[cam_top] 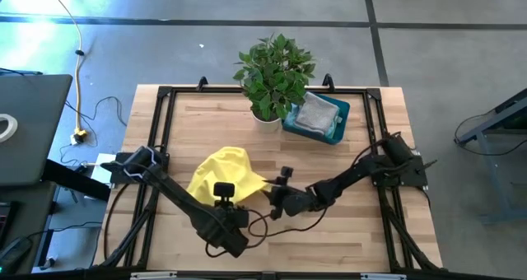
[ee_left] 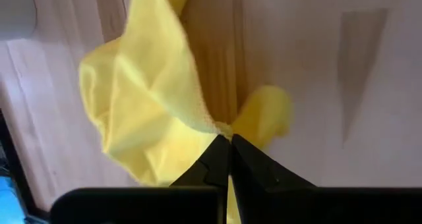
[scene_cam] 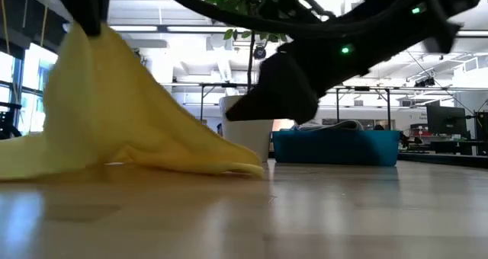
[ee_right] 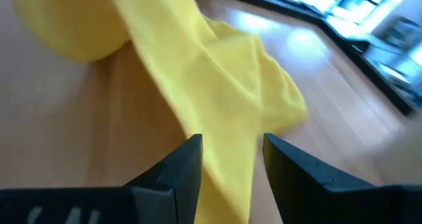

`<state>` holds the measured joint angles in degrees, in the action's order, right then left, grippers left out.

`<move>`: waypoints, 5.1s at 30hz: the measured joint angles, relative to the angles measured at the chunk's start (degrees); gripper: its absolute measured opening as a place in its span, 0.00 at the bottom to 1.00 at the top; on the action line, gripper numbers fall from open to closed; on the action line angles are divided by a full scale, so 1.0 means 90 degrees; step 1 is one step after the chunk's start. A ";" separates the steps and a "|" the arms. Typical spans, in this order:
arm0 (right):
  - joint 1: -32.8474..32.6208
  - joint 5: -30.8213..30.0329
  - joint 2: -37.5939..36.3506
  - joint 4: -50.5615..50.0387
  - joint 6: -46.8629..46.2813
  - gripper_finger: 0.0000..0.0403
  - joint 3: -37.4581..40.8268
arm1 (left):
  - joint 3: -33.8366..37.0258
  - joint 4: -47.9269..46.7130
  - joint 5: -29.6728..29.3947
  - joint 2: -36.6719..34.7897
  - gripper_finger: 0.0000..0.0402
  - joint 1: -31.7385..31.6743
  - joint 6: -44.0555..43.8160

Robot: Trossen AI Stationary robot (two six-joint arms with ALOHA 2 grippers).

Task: Fold microfiber towels
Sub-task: Fold the yellow towel

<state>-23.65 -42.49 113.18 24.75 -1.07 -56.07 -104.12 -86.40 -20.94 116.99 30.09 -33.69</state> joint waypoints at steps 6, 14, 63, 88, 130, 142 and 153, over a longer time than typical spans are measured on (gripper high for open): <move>0.0367 0.1783 0.0300 0.1169 0.0565 0.38 0.0000 | -0.0634 -0.0402 0.0198 -0.0007 0.00 0.0000 0.0376; 0.0451 0.2834 0.0331 0.1349 0.0319 0.38 0.0000 | -0.0810 -0.0402 0.0470 -0.0010 0.00 -0.0007 0.0904; 0.0287 0.1200 -0.0673 -0.1760 -0.0709 0.01 -0.0015 | -0.1539 -0.0403 0.0886 -0.0463 0.00 -0.0044 0.1414; 0.0135 -0.0169 -0.3712 -0.6064 -0.1561 0.00 -0.0307 | -0.1057 -0.0400 -0.2893 -0.1067 0.00 -0.0884 0.3029; 0.0495 0.0388 -0.2586 -1.0343 -0.1542 0.00 -0.2248 | 0.0016 -0.0424 -0.2311 -0.1268 0.00 -0.1156 0.3521; 0.0487 0.3911 -0.2598 -1.0736 -0.1169 0.00 -0.4391 | -0.0165 -0.0283 -0.0981 -0.1576 0.00 -0.0918 0.3509; 0.0505 0.1256 -0.2610 -1.1035 -0.1646 0.00 -0.4887 | -0.0164 -0.0392 -0.4244 -0.1681 0.00 -0.0681 0.3959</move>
<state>-19.11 -31.18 89.69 -74.57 -15.88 -100.06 -105.60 -89.93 -59.13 101.86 23.95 1.94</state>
